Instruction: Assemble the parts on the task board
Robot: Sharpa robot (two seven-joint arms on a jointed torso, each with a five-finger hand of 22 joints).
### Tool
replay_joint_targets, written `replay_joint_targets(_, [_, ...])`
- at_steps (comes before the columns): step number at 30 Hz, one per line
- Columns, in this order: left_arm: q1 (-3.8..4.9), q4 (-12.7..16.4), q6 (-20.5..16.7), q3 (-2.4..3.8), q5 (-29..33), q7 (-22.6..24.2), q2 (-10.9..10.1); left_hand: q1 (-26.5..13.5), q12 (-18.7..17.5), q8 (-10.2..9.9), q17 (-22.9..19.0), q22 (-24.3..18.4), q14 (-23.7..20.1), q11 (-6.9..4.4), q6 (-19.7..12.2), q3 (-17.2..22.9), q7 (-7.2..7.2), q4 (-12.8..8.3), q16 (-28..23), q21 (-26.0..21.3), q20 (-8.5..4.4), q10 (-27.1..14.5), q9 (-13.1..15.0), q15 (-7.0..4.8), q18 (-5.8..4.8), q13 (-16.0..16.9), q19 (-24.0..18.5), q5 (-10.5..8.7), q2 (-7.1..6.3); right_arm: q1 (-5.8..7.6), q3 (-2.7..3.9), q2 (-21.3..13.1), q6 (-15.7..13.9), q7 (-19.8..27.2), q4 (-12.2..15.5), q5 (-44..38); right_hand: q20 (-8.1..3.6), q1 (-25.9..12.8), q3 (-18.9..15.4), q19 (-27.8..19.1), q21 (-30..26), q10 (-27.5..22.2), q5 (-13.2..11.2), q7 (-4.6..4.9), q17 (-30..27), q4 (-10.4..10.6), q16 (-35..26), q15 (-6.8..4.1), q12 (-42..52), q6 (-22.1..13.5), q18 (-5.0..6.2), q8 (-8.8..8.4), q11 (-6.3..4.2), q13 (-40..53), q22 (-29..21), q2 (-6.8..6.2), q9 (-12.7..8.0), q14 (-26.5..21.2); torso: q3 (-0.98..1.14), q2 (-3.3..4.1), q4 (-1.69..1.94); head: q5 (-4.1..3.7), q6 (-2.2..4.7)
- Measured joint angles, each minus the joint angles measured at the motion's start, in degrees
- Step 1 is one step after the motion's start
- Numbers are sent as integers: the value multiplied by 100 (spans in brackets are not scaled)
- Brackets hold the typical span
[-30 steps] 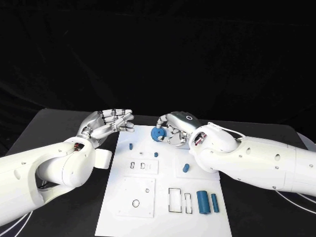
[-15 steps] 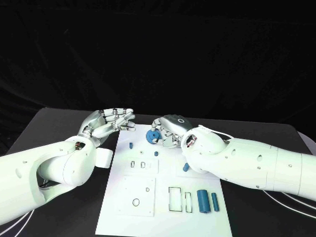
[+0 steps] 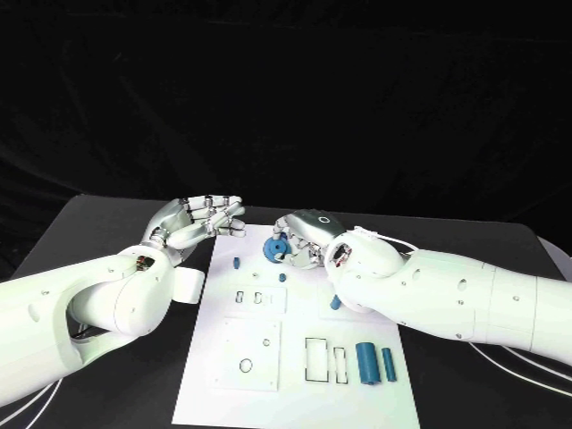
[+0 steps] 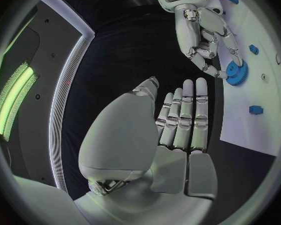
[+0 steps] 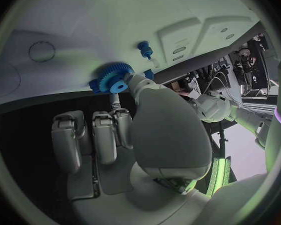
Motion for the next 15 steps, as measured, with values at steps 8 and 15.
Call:
replay_joint_targets(8, [0,1,1,0,-1,-4,-4,0,0,0,-1,-1,0,0,0,0,0,0,0,0,0,0,0,0,0,0,0,0,0,-14,3,52,61,-2,-94,-4,0,-97,29,0,0,-89,0,0,-1,29,0,0,-82,0,0,-29,40,5,-1,-67,-1,0,1,0,3,5,-5])
replay_joint_targets(15, [0,6,1,0,-2,-6,-9,0,0,0,4,8,0,0,0,0,0,0,0,0,-21,0,0,0,0,0,-21,0,0,-34,-9,55,69,-3,-132,-10,86,-399,0,-1,0,-290,-376,69,-1,120,0,146,-212,-444,1,-512,224,5,-1,-129,-176,0,1,0,-3,10,-6])
